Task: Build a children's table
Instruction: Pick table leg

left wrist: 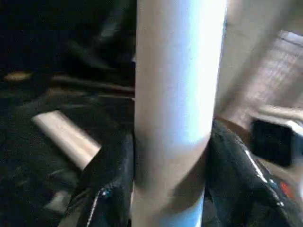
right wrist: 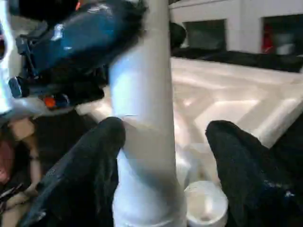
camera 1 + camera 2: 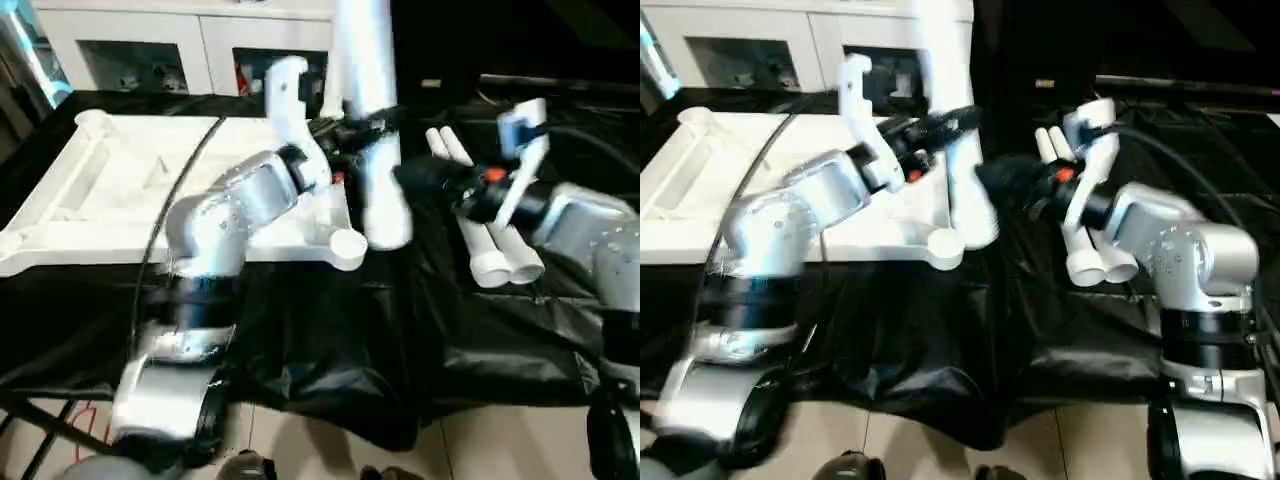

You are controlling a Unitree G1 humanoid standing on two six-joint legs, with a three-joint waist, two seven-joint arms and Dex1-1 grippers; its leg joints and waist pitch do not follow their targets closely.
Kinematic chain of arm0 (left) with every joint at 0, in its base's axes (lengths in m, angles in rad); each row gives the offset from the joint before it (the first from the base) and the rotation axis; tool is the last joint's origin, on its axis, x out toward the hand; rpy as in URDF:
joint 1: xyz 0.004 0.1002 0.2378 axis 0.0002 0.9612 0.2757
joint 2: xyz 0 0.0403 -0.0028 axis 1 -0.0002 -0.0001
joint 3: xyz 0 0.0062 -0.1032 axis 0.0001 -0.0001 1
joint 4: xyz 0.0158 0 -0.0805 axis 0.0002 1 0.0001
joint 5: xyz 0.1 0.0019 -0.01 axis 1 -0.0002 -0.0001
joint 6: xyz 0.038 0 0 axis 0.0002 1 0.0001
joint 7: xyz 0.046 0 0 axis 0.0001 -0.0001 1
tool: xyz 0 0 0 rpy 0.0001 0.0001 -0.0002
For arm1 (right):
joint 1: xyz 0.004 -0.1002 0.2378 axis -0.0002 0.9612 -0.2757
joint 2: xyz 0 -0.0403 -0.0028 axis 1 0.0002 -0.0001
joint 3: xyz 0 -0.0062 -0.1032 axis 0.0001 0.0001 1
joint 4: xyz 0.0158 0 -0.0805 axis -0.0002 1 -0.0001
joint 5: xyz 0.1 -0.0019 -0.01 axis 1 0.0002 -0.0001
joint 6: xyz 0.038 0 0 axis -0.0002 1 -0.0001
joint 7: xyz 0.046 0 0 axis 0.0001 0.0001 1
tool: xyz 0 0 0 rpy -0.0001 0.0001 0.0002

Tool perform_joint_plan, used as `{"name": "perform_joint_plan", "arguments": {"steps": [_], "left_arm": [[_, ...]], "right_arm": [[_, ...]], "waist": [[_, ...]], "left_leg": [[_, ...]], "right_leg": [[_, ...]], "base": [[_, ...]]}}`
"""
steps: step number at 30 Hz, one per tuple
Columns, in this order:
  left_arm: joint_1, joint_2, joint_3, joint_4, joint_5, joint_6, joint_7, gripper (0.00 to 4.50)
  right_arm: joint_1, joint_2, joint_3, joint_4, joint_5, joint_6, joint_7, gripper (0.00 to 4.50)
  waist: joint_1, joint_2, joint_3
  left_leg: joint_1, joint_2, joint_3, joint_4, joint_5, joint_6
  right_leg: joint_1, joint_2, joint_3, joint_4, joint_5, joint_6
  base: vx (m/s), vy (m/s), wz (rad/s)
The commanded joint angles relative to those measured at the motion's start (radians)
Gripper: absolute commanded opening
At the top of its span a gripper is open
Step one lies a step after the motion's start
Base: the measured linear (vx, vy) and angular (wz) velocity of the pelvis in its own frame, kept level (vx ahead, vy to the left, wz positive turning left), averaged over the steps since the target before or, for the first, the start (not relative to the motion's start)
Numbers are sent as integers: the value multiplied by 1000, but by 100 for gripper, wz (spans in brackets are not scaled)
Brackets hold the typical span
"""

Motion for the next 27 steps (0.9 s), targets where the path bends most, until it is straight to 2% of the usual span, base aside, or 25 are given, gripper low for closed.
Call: {"name": "perform_joint_plan", "arguments": {"steps": [1, 4, 7, 8, 11, 15, 18, 19, 21, 23, 24, 27], "left_arm": [[-8, 11, -40, -37, -39, 17, -101, 190], [-10, 62, -64, -41, -56, 17, -235, 190], [-13, 80, -74, -40, -61, 12, -284, 190], [-13, 81, -74, -40, -61, 12, -284, 190], [-24, 89, -62, -54, -117, 21, -373, 190], [-30, 76, -56, -60, -141, 30, -385, 190], [-30, 59, -53, -65, -147, 32, -389, 190], [-30, 58, -55, -66, -146, 31, -390, 190], [-26, 58, -65, -68, -142, 25, -398, 190], [-20, 60, -74, -69, -141, 22, -403, 190], [-18, 62, -78, -68, -138, 21, -403, 190], [-17, 64, -79, -64, -133, 21, -400, 190]], "right_arm": [[9, -20, 24, -2, 10, 15, 42, 362], [8, -52, 50, -6, 21, 21, 110, 389], [7, -70, 69, -8, 24, 29, 147, 408], [7, -71, 69, -8, 24, 29, 148, 408], [24, -119, 125, -38, 26, 31, 238, 439], [33, -127, 152, -46, 7, 10, 255, 447], [41, -126, 176, -51, -9, 3, 260, 447], [41, -125, 179, -51, -11, 2, 260, 420], [41, -125, 190, -44, -20, -5, 258, 414], [39, -120, 186, -34, -16, -4, 254, 401], [38, -116, 182, -31, -12, -3, 252, 378], [37, -111, 177, -31, -6, -3, 250, 373]], "waist": [[1, -22, -89], [-1, -21, -87], [-1, -20, -86], [-2, -21, -86], [1, -23, -87], [0, -25, -87], [0, -24, -88], [0, -25, -88], [-1, -26, -87], [-1, -25, -87], [-1, -24, -87], [-1, -24, -88]], "left_leg": [[31, 47, -20, -61, -123, 37], [33, 47, -23, -64, -147, 20], [35, 49, -23, -65, -162, 6], [36, 49, -23, -65, -165, 4], [33, 48, -21, -64, -157, 8], [30, 48, -21, -62, -148, 17], [32, 48, -22, -61, -153, 14], [32, 49, -23, -62, -153, 11], [33, 48, -23, -61, -160, 12], [33, 49, -23, -62, -160, 12], [33, 49, -23, -62, -159, 11], [32, 49, -23, -62, -153, 13]], "right_leg": [[48, -74, 36, -74, -281, -187], [48, -75, 36, -76, -321, -175], [47, -76, 38, -77, -329, -174], [47, -76, 38, -77, -329, -175], [51, -78, 39, -74, -312, -182], [52, -78, 39, -71, -296, -198], [51, -78, 39, -74, -315, -192], [51, -77, 39, -73, -317, -191], [50, -77, 39, -75, -327, -185], [50, -77, 39, -75, -329, -184], [50, -77, 39, -74, -327, -184], [51, -75, 39, -72, -310, -186]], "base": [[0, 0, 0], [0, 0, 0], [0, 0, 0], [0, 0, 0], [0, 0, 0], [0, 0, 0], [0, 0, 0], [0, 0, 0], [0, 0, 0], [0, 0, 0], [0, 0, 0], [0, 0, 0]]}}
